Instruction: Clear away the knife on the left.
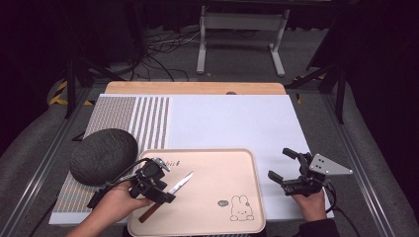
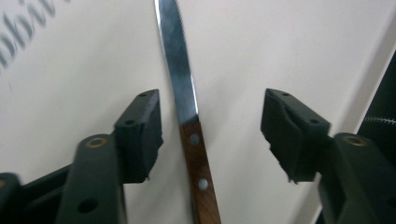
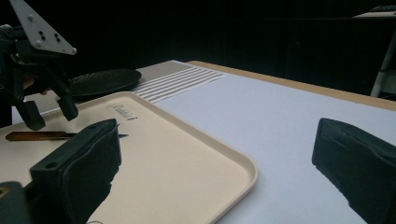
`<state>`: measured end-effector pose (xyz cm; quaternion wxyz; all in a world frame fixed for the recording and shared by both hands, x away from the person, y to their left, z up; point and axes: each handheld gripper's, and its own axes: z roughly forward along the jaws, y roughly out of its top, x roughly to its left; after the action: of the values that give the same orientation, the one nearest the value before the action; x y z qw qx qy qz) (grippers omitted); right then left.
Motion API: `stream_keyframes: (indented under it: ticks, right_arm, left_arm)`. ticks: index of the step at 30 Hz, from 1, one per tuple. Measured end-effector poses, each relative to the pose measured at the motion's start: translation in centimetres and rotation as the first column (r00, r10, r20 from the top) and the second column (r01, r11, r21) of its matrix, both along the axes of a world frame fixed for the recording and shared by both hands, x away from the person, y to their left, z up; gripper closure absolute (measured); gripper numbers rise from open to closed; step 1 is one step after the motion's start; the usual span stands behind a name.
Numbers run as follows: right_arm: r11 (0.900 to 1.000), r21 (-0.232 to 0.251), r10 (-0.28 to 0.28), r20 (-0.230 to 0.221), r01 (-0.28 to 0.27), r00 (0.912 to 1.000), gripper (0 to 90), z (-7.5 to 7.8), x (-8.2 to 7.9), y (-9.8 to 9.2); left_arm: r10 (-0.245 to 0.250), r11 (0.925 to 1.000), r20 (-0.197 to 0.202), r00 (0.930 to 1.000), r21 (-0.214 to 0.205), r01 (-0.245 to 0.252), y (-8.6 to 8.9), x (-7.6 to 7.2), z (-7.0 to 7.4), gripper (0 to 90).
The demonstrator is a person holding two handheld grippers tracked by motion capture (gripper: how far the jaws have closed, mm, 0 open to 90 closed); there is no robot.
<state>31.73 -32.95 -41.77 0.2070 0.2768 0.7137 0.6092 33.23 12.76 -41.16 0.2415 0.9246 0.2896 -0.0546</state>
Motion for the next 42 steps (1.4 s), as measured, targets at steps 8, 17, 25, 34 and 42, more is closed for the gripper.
stream_keyframes:
  ticks: [8, 17, 25, 34, 42]
  right_arm:
    - [1.0, -0.004, 0.0, 0.002, 0.0, 1.0, 2.2, 0.0, 0.0, 0.0]
    - [1.0, -0.005, 0.003, 0.0, -0.003, 1.0, 2.6, 0.0, 0.0, -0.1]
    - [1.0, -0.001, 0.006, -0.001, -0.006, 1.0, 2.7, 0.0, 0.0, -0.1]
    - [1.0, -0.001, 0.008, -0.001, -0.008, 1.0, 2.7, 0.0, 0.1, 0.0]
    - [1.0, -0.001, 0.008, -0.001, -0.008, 1.0, 2.7, 0.0, 0.1, 0.0]
  left_arm:
    - [-0.156, 0.9871, 0.145, 0.9772, 0.06, 0.148, -1.9, -0.7, 0.0, 40.9]
    - [-0.269, 0.9627, 0.158, 0.9502, 0.076, 0.26, -2.9, -0.9, -0.2, 72.8]
    - [-0.315, 0.9353, 0.076, 0.9462, 0.195, 0.295, -3.6, -0.8, -1.6, 89.6]
    - [-0.296, 0.9385, 0.06, 0.9534, 0.205, 0.278, -3.3, -0.3, -1.6, 89.7]
    - [-0.27, 0.9483, 0.064, 0.9606, 0.19, 0.254, -2.7, 0.2, -1.7, 89.7]
